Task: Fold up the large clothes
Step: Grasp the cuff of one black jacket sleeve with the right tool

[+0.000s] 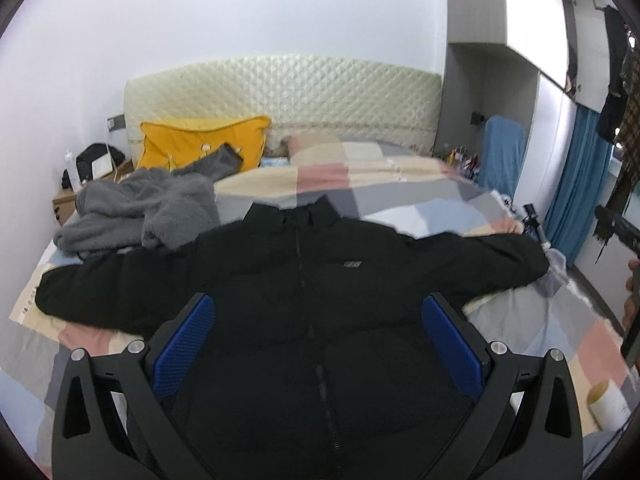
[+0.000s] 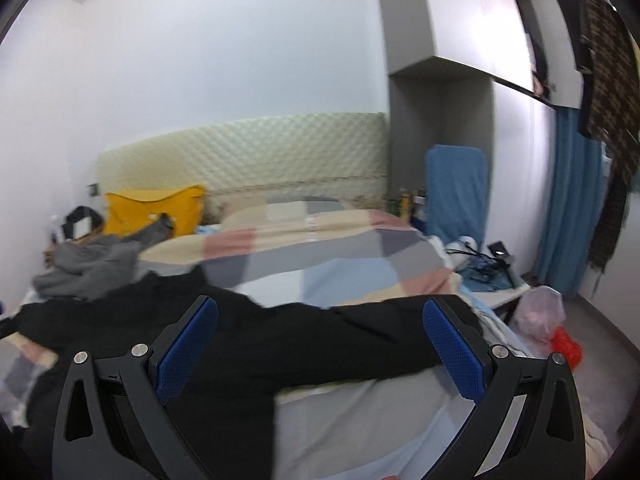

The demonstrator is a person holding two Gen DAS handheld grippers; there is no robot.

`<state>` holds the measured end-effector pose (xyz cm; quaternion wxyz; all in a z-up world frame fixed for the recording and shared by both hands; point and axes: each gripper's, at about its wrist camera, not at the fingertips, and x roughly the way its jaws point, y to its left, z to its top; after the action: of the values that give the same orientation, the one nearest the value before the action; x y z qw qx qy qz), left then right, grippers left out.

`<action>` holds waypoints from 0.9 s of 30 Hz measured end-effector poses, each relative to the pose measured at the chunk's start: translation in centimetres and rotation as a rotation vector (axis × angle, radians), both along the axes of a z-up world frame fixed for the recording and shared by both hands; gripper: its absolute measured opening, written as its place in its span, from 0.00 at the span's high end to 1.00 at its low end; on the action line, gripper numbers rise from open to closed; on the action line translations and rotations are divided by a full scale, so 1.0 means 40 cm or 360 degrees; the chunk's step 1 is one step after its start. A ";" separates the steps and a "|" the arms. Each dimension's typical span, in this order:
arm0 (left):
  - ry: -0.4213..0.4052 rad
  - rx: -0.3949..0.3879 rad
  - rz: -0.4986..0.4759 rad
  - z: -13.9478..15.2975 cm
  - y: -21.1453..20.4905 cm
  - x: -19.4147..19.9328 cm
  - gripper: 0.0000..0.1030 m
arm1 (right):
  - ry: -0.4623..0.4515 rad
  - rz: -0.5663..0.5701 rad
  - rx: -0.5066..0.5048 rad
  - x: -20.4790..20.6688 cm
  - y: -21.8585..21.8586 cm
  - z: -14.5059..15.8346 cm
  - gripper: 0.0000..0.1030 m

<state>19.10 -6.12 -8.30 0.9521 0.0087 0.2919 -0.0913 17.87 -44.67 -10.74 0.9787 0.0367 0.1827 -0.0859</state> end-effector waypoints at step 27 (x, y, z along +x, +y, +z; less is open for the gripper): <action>0.0394 -0.0002 0.0326 -0.327 0.106 0.204 0.00 | 0.0338 -0.0543 0.1081 0.403 -0.669 -0.569 0.38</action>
<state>27.26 -1.90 -21.39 0.9131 -0.0330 0.4063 0.0057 34.00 -71.41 -33.48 0.8582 0.3791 0.2921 -0.1855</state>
